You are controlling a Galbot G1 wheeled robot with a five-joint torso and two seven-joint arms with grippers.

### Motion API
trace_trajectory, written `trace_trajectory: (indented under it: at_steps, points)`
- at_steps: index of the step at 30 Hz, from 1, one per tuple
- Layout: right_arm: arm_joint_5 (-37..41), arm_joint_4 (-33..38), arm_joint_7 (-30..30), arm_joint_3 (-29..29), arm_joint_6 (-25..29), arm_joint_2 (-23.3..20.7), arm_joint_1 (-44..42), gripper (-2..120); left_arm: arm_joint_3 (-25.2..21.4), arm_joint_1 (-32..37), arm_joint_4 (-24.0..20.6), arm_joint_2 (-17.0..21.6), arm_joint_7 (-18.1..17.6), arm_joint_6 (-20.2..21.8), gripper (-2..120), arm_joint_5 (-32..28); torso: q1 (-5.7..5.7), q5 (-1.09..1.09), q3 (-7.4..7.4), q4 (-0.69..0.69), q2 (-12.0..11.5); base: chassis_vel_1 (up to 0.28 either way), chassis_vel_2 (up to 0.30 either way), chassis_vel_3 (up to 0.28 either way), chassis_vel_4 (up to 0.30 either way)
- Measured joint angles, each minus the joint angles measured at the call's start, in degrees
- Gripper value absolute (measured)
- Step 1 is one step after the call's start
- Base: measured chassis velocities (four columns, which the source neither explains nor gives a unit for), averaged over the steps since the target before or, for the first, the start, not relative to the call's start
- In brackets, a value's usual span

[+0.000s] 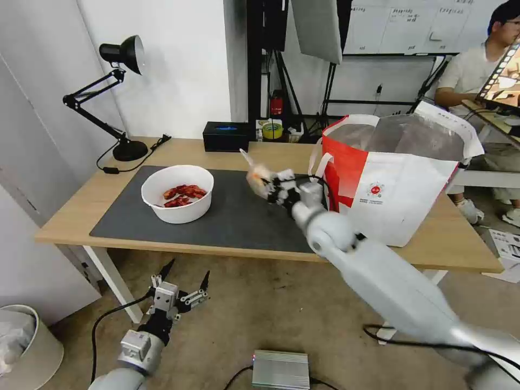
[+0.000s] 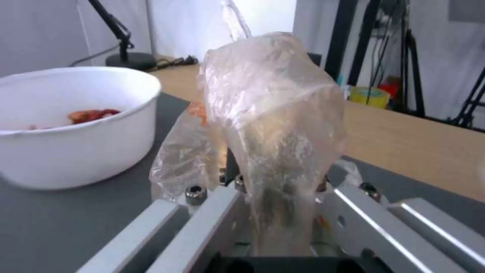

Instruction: Pick up the trash from the table and place it into the takeout bag.

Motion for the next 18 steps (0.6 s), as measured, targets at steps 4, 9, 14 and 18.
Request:
trace_trajectory:
  at_steps: [4, 9, 14, 18]
  points:
    - [-1.6, 7.36, 0.42, 4.74, 0.65, -4.77, -7.2, 3, 0.3, 0.17, -0.45, -0.35, 0.0, 0.05, 100, 0.47, 0.0, 0.0, 0.0, 0.0, 0.0, 0.0, 0.0, 0.0, 0.0]
    - [-2.17, 10.61, 0.44, 9.21, 0.91, -6.75, -9.07, 3, 0.47, 0.54, -0.83, -0.72, -0.01, 0.06, 100, 0.93, 0.0, 0.0, 0.0, 0.0, 0.0, 0.0, 0.0, 0.0, 0.0]
    - [-5.03, 12.73, 0.57, 13.83, 2.21, -8.59, -7.36, 3, 0.73, 1.13, -1.25, -1.31, -0.01, 0.06, 100, 1.63, 0.01, -0.01, 0.0, 0.01, 0.0, 0.0, 0.0, 0.0, 0.0]
    - [-8.75, 12.51, 0.51, 16.31, 4.39, -9.14, -5.64, 3, 0.81, 1.74, -1.28, -1.84, -0.02, -0.24, 100, 2.19, 0.01, -0.01, 0.01, 0.01, 0.0, 0.0, 0.0, 0.0, 0.0]
